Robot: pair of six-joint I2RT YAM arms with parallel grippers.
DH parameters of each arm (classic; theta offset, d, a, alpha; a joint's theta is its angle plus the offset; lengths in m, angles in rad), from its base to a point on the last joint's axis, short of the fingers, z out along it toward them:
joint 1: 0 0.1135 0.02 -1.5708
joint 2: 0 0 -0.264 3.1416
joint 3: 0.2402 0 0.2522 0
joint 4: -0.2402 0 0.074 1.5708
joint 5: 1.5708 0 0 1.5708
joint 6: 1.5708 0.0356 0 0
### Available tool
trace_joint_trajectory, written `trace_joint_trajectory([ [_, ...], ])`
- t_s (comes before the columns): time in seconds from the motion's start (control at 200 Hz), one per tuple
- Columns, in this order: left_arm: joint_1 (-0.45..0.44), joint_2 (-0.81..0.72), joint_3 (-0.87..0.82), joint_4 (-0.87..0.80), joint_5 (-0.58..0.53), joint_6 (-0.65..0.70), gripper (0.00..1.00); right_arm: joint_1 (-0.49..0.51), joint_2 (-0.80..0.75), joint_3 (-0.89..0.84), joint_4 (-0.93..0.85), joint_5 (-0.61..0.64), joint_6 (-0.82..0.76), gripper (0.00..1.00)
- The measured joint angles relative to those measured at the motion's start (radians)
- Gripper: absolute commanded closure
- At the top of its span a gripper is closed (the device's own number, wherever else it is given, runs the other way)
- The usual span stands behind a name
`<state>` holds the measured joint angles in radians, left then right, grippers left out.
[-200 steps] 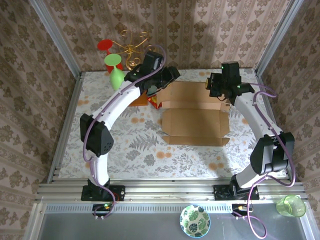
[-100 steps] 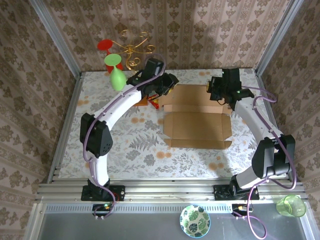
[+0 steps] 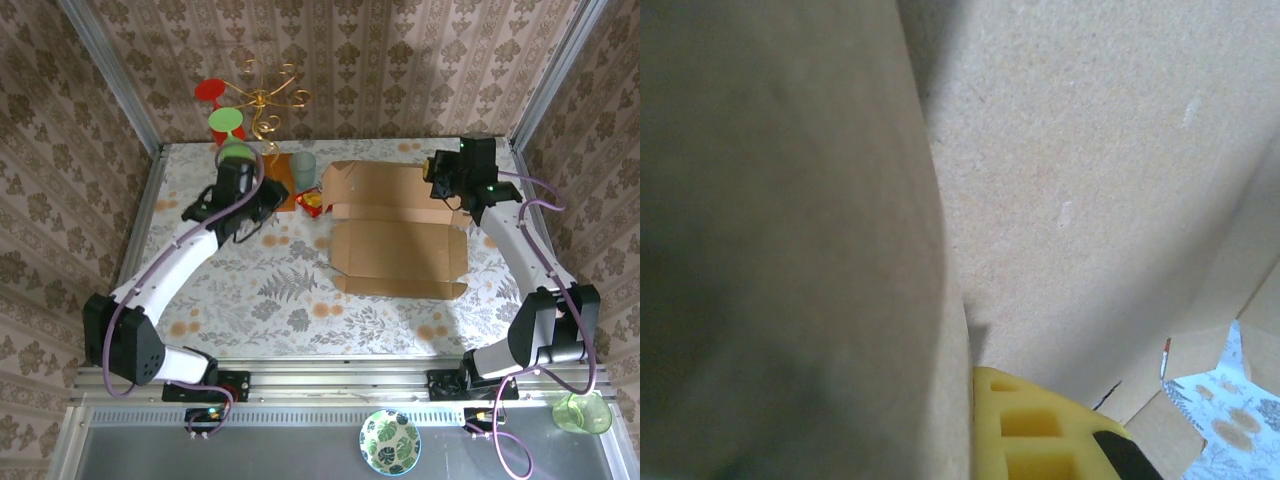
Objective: Fold the paper box
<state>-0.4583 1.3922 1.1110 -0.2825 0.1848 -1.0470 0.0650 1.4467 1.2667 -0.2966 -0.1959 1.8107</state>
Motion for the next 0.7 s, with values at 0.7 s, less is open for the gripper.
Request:
trace_joint_trajectory([
  [0.7,-0.062,0.53,-0.251,0.983,0.142,-0.244,0.65,-0.062,-0.086,0.048,-0.157,-0.093,0.038,1.0],
])
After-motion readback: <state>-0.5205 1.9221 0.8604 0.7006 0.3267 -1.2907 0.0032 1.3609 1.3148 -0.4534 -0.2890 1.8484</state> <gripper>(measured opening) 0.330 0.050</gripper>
